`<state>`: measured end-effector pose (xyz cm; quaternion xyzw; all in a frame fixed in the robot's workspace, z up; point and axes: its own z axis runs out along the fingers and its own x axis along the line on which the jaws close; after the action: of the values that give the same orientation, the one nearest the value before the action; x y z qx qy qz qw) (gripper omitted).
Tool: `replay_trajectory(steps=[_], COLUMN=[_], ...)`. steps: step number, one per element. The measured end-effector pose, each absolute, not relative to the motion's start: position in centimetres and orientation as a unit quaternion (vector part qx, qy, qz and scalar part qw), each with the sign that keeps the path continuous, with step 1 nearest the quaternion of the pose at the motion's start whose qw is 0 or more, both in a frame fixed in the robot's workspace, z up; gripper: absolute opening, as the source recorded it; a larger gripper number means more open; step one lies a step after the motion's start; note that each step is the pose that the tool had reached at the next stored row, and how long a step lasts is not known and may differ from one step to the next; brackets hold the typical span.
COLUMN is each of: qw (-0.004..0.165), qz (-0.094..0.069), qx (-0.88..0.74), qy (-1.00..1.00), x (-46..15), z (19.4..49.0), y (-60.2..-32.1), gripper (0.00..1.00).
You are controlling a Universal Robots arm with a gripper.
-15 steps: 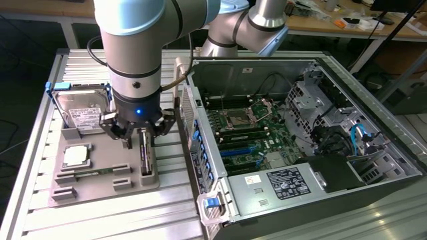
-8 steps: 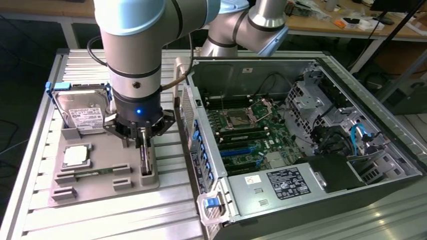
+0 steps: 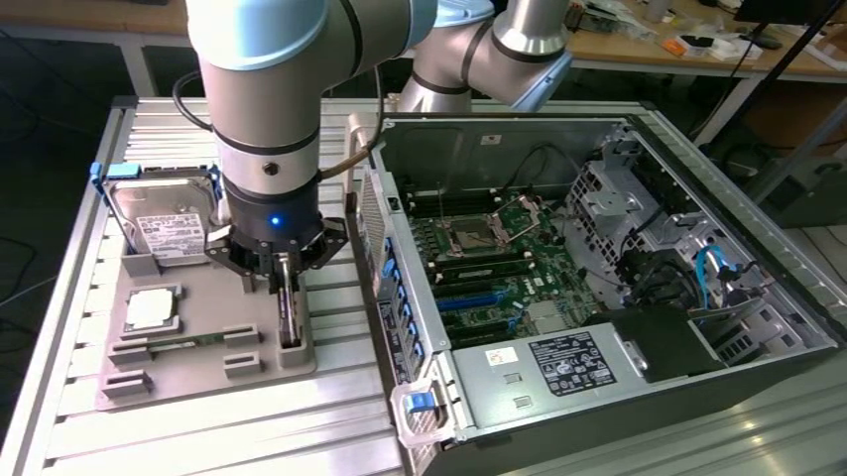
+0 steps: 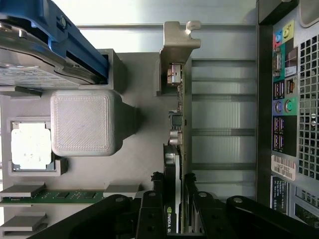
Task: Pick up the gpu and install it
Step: 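Pick up the gpu and move the gpu toward the slot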
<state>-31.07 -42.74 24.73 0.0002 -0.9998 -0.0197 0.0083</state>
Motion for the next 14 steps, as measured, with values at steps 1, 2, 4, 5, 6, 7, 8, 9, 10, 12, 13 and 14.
replay_trajectory(steps=[1, 2, 4, 5, 6, 7, 8, 9, 10, 12, 13, 14], qw=[0.008, 0.008, 0.008, 0.008, 0.008, 0.008, 0.008, 0.008, 0.008, 0.008, 0.008, 0.008], qz=[-0.020, -0.020, -0.020, -0.020, -0.020, -0.020, -0.020, -0.020, -0.020, -0.020, -0.020, -0.020], qx=[0.000, 0.000, 0.000, 0.000, 0.000, 0.000, 0.000, 0.000, 0.000, 0.000, 0.000, 0.000], qy=[-1.000, -1.000, -1.000, -1.000, -1.000, -1.000, -1.000, -1.000, -1.000, -1.000, -1.000, -1.000], x=[-31.1, -31.1, -31.1, -31.1, -31.1, -31.1, -31.1, -31.1, -31.1, -31.1, -31.1, -31.1], z=[24.7, 24.7, 24.8, 25.2, 25.7, 26.0, 26.3, 26.6, 26.9, 27.5, 27.7, 28.1], y=[-42.7, -42.7, -42.7, -42.7, -42.7, -42.7, -42.7, -42.7, -42.7, -42.7, -42.7, -42.7], gripper=[0.27, 0.27, 0.27, 0.27, 0.27, 0.27, 0.27, 0.27, 0.27, 0.27, 0.27, 0.27])
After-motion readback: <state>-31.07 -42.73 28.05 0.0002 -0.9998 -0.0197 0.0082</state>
